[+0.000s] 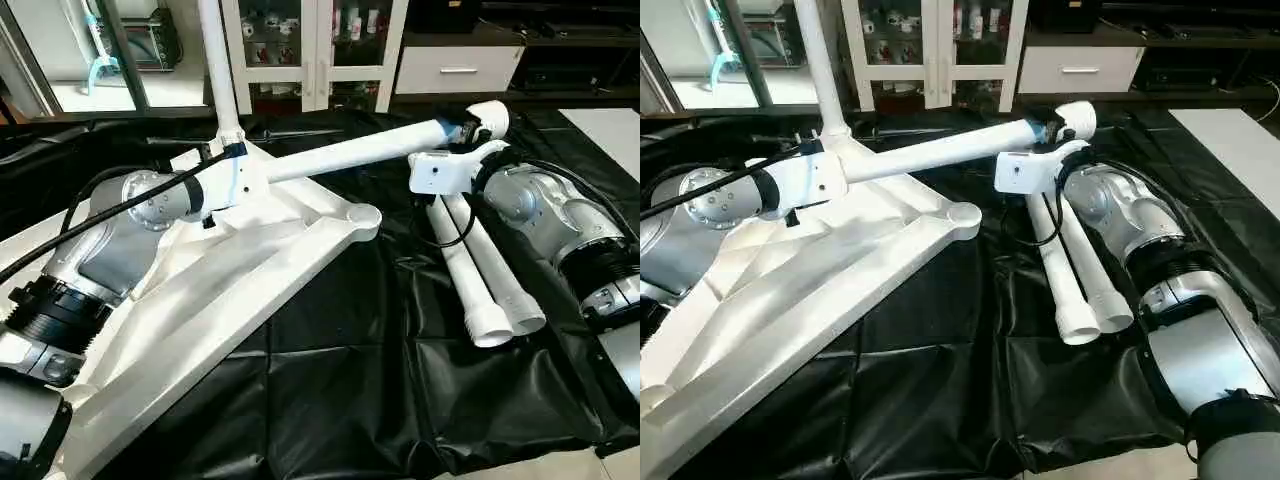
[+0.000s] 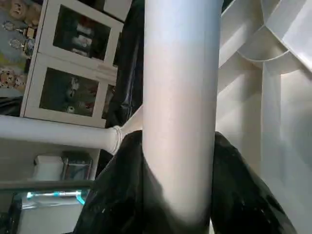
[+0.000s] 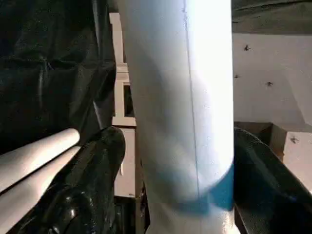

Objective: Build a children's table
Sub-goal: Insert table leg to table base

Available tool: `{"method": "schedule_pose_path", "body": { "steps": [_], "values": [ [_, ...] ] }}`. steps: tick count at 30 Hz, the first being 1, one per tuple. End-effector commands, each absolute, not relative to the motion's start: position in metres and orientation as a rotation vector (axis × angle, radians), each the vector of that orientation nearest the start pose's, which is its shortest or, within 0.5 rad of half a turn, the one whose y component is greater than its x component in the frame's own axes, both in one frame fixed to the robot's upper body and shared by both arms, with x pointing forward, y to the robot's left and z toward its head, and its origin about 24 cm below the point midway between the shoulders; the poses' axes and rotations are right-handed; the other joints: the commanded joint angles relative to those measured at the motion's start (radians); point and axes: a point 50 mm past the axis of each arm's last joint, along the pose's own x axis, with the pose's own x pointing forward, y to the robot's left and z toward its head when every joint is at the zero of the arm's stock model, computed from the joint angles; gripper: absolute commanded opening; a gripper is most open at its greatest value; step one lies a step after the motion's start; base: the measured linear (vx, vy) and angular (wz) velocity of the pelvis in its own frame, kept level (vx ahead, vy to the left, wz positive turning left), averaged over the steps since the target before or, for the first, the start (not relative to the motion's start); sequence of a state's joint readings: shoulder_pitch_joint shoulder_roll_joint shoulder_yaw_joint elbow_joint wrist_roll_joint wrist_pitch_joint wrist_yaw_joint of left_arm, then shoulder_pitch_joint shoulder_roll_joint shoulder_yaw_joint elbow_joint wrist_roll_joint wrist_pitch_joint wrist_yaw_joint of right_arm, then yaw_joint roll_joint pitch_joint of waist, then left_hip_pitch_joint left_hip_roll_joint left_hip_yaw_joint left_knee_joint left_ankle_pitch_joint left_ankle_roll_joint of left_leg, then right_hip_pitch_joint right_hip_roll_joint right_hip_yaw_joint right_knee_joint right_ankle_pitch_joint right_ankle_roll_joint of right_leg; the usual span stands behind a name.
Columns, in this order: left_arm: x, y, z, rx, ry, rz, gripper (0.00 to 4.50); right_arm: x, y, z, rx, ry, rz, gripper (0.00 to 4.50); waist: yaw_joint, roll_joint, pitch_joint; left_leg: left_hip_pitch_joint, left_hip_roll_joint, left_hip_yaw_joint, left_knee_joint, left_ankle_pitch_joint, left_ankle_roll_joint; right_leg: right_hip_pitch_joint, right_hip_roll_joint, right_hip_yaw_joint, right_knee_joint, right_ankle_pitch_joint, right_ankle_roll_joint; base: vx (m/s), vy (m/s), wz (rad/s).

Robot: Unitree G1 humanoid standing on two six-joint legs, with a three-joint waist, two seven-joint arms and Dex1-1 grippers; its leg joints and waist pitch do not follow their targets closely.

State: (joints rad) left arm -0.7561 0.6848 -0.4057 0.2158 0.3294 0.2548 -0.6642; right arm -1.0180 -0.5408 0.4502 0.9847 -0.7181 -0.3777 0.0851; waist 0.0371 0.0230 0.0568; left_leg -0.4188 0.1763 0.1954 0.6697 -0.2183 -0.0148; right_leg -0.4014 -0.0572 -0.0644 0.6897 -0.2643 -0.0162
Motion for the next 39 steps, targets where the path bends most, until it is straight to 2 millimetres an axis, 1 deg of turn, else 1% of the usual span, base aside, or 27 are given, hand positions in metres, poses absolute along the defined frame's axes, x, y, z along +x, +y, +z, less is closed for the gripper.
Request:
{"method": "schedule_pose_path", "body": {
  "steps": [1,2,3,4,10,18,20,21,23,24,26,27,28,29,30,31,32,33,34,35,36,37,38,39],
  "values": [
    [0.353,0.172,0.185,1.165,0.086,-0.576,1.41,0.402,-0.177,0.162,-1.498,-0.207,0.400,2.89,-0.003,-0.002,-0.089,0.032,0.056,-0.029,-0.057,0.110,0.086,0.063,-0.081,0.058,-0.050,0.335,-0.299,0.000,0.000,0.00],
    [0.353,0.172,0.185,1.165,0.086,-0.576,1.41,0.402,-0.177,0.161,-1.498,-0.206,0.400,2.89,-0.003,-0.003,-0.088,0.032,0.056,-0.029,-0.057,0.109,0.086,0.063,-0.081,0.059,-0.050,0.333,-0.299,0.000,0.000,0.00],
    [0.353,0.172,0.185,1.166,0.085,-0.575,1.41,0.402,-0.177,0.161,-1.498,-0.206,0.401,2.80,-0.003,-0.002,-0.089,0.032,0.056,-0.029,-0.057,0.108,0.086,0.063,-0.081,0.059,-0.050,0.331,-0.299,0.000,0.000,0.00],
    [0.353,0.172,0.185,1.166,0.086,-0.574,1.41,0.402,-0.177,0.161,-1.497,-0.203,0.402,2.59,-0.003,-0.003,-0.088,0.033,0.056,-0.029,-0.057,0.103,0.085,0.063,-0.081,0.059,-0.051,0.327,-0.300,0.000,0.000,0.00],
    [0.353,0.172,0.187,1.165,0.081,-0.570,1.41,0.401,-0.180,0.159,-1.500,-0.189,0.408,2.11,-0.004,-0.003,-0.087,0.032,0.056,-0.029,-0.057,0.085,0.081,0.062,-0.082,0.059,-0.053,0.305,-0.300,0.000,0.000,0.00],
    [0.354,0.172,0.189,1.169,0.072,-0.565,1.41,0.401,-0.181,0.157,-1.495,-0.175,0.416,1.98,-0.004,-0.004,-0.085,0.030,0.055,-0.029,-0.057,0.067,0.076,0.062,-0.082,0.061,-0.054,0.286,-0.299,0.000,0.000,0.00],
    [0.355,0.171,0.194,1.177,0.030,-0.531,1.41,0.401,-0.181,0.156,-1.493,-0.172,0.418,1.96,-0.004,-0.002,-0.085,0.031,0.055,-0.030,-0.058,0.058,0.073,0.061,-0.081,0.060,-0.055,0.273,-0.298,0.000,0.000,0.00],
    [0.355,0.168,0.196,1.159,0.005,-0.543,1.76,0.401,-0.181,0.156,-1.493,-0.170,0.419,1.96,-0.004,-0.002,-0.085,0.031,0.056,-0.030,-0.058,0.057,0.072,0.060,-0.081,0.060,-0.055,0.273,-0.299,0.000,0.000,0.00],
    [0.355,0.163,0.204,1.098,-0.053,-0.545,2.11,0.401,-0.182,0.155,-1.490,-0.156,0.421,1.96,-0.003,-0.002,-0.085,0.031,0.055,-0.028,-0.057,0.049,0.068,0.060,-0.080,0.060,-0.055,0.279,-0.305,0.000,0.000,0.00],
    [0.354,0.160,0.209,1.064,-0.094,-0.552,2.11,0.401,-0.184,0.154,-1.485,-0.143,0.420,1.96,-0.004,-0.002,-0.085,0.030,0.055,-0.029,-0.057,0.047,0.066,0.062,-0.081,0.060,-0.055,0.280,-0.307,0.000,0.000,0.00],
    [0.352,0.155,0.219,1.003,-0.171,-0.549,2.33,0.402,-0.190,0.152,-1.474,-0.101,0.406,1.93,-0.005,-0.005,-0.085,0.028,0.054,-0.029,-0.058,0.036,0.069,0.062,-0.081,0.060,-0.056,0.271,-0.304,0.000,0.000,0.00],
    [0.351,0.151,0.232,0.900,-0.246,-0.540,2.49,0.403,-0.200,0.150,-1.442,-0.030,0.376,1.90,-0.006,-0.003,-0.083,0.030,0.055,-0.029,-0.059,0.024,0.068,0.060,-0.080,0.059,-0.058,0.252,-0.305,0.000,0.000,0.00],
    [0.350,0.150,0.237,0.848,-0.274,-0.537,2.56,0.404,-0.205,0.149,-1.424,0.002,0.362,1.89,-0.006,-0.002,-0.084,0.032,0.055,-0.028,-0.059,0.016,0.066,0.060,-0.081,0.059,-0.058,0.244,-0.310,0.000,0.000,0.00],
    [0.350,0.149,0.240,0.832,-0.292,-0.533,2.59,0.404,-0.207,0.148,-1.416,0.018,0.355,1.89,-0.003,-0.002,-0.082,0.034,0.057,-0.028,-0.060,-0.003,0.060,0.058,-0.083,0.060,-0.062,0.229,-0.316,0.000,0.000,0.00],
    [0.348,0.147,0.251,0.789,-0.352,-0.514,2.79,0.404,-0.216,0.147,-1.381,0.070,0.329,1.89,-0.003,-0.007,-0.083,0.030,0.057,-0.029,-0.061,-0.003,0.062,0.061,-0.081,0.059,-0.060,0.224,-0.313,0.000,0.000,0.00],
    [0.348,0.147,0.255,0.761,-0.375,-0.505,2.79,0.404,-0.220,0.148,-1.350,0.088,0.309,1.89,-0.005,-0.007,-0.082,0.030,0.056,-0.028,-0.060,-0.006,0.064,0.059,-0.081,0.059,-0.061,0.215,-0.309,0.000,0.000,0.00],
    [0.347,0.147,0.268,0.684,-0.444,-0.468,2.93,0.404,-0.230,0.152,-1.258,0.112,0.246,1.89,-0.004,-0.007,-0.082,0.030,0.056,-0.028,-0.060,-0.007,0.066,0.060,-0.083,0.060,-0.062,0.214,-0.310,0.000,0.000,0.00],
    [0.346,0.148,0.272,0.659,-0.467,-0.452,3.07,0.405,-0.233,0.153,-1.227,0.117,0.223,1.88,-0.002,-0.007,-0.084,0.030,0.056,-0.028,-0.058,-0.002,0.069,0.061,-0.084,0.062,-0.061,0.227,-0.312,0.000,0.000,0.00],
    [0.346,0.148,0.272,0.659,-0.467,-0.452,3.15,0.405,-0.233,0.153,-1.227,0.117,0.223,1.88,-0.001,-0.008,-0.083,0.031,0.056,-0.028,-0.058,0.008,0.077,0.059,-0.081,0.061,-0.061,0.234,-0.312,0.000,0.000,0.00],
    [0.345,0.154,0.287,0.552,-0.552,-0.364,3.25,0.405,-0.246,0.161,-1.072,0.132,0.133,1.88,0.001,-0.003,-0.084,0.028,0.055,-0.028,-0.057,0.015,0.079,0.061,-0.083,0.060,-0.059,0.247,-0.315,0.000,0.000,0.00],
    [0.345,0.154,0.287,0.552,-0.552,-0.364,3.40,0.405,-0.246,0.161,-1.072,0.132,0.133,1.88,-0.001,-0.006,-0.084,0.028,0.055,-0.028,-0.058,0.013,0.081,0.062,-0.083,0.060,-0.059,0.251,-0.312,0.000,0.000,0.00],
    [0.343,0.159,0.294,0.494,-0.589,-0.315,3.55,0.405,-0.254,0.165,-0.964,0.137,0.083,1.88,-0.001,-0.007,-0.085,0.027,0.055,-0.029,-0.057,0.020,0.085,0.062,-0.081,0.058,-0.057,0.254,-0.314,0.000,0.000,0.00],
    [0.343,0.161,0.297,0.469,-0.604,-0.292,3.55,0.404,-0.257,0.166,-0.914,0.138,0.063,1.88,-0.002,-0.008,-0.084,0.026,0.055,-0.028,-0.057,0.016,0.087,0.065,-0.086,0.061,-0.059,0.261,-0.318,0.000,0.000,0.00],
    [0.341,0.173,0.305,0.373,-0.648,-0.195,3.66,0.404,-0.265,0.169,-0.670,0.142,0.000,1.88,0.003,-0.002,-0.087,0.028,0.059,-0.029,-0.055,0.014,0.086,0.065,-0.087,0.061,-0.057,0.282,-0.323,0.000,0.000,0.00]
  ]
}}
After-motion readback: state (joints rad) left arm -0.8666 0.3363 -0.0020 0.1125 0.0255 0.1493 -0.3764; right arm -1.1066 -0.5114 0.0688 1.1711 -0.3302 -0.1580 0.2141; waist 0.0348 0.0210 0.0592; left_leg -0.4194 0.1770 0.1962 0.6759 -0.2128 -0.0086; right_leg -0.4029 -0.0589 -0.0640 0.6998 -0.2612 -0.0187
